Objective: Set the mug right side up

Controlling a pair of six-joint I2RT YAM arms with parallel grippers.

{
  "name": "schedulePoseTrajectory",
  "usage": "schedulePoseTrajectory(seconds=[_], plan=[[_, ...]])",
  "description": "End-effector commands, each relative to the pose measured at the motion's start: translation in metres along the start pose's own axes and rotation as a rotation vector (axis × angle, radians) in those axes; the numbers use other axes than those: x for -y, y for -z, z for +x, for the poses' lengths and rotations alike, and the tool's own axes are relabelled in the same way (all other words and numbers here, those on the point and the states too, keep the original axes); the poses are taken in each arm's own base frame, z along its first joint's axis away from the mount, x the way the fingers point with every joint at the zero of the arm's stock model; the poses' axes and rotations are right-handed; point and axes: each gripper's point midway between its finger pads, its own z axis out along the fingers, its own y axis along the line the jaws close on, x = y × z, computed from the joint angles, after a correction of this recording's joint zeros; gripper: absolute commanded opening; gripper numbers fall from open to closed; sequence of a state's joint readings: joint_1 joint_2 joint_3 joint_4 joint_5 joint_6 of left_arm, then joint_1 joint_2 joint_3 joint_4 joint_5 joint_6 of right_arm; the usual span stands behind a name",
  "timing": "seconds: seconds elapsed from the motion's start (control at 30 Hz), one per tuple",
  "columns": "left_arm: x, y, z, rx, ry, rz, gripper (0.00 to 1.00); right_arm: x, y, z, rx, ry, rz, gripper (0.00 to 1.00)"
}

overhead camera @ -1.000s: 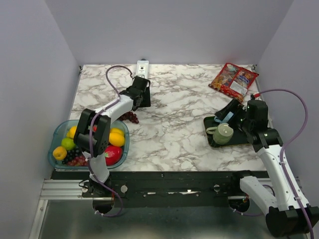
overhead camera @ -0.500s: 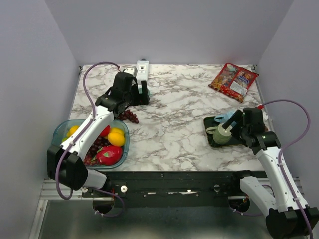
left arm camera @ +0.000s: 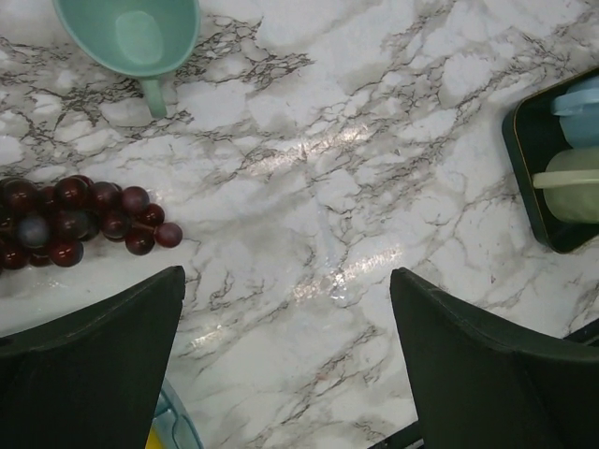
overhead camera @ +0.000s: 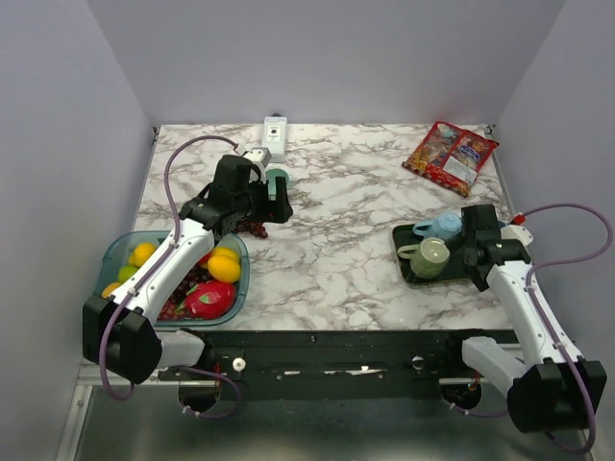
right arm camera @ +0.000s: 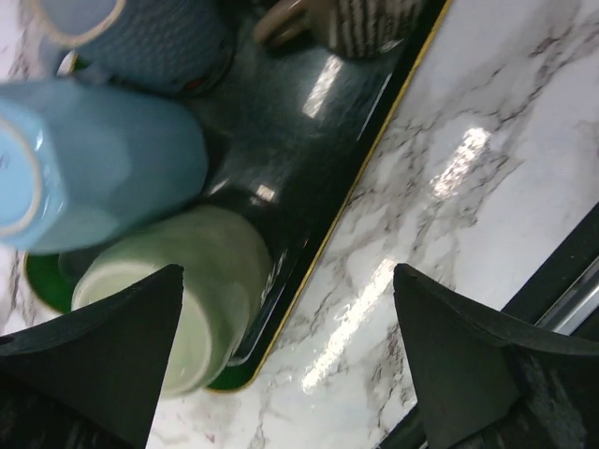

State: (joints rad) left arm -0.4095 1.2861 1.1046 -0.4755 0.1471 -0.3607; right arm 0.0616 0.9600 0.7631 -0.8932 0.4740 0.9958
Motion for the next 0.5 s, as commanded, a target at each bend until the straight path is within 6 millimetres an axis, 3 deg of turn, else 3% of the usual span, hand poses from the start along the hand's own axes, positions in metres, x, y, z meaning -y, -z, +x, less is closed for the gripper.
schedulePoseTrajectory(seconds=[0.0, 0.23, 0.47], plan=[[0.014, -0.005, 0.004, -0.011, -0.024, 0.102, 0.99, 0.013, -0.016, -0.037, 0.109, -0.111, 0.136, 0.97], [0.026, -0.010, -0.001, -0.003, -0.023, 0.169, 0.99, 0.013, -0.055, -0.064, 0.091, -0.203, 0.244, 0.92], [0.024, -0.014, 0.009, -0.020, -0.013, 0.174, 0.99, 0.008, -0.074, -0.076, 0.100, -0.285, 0.280, 0.89]])
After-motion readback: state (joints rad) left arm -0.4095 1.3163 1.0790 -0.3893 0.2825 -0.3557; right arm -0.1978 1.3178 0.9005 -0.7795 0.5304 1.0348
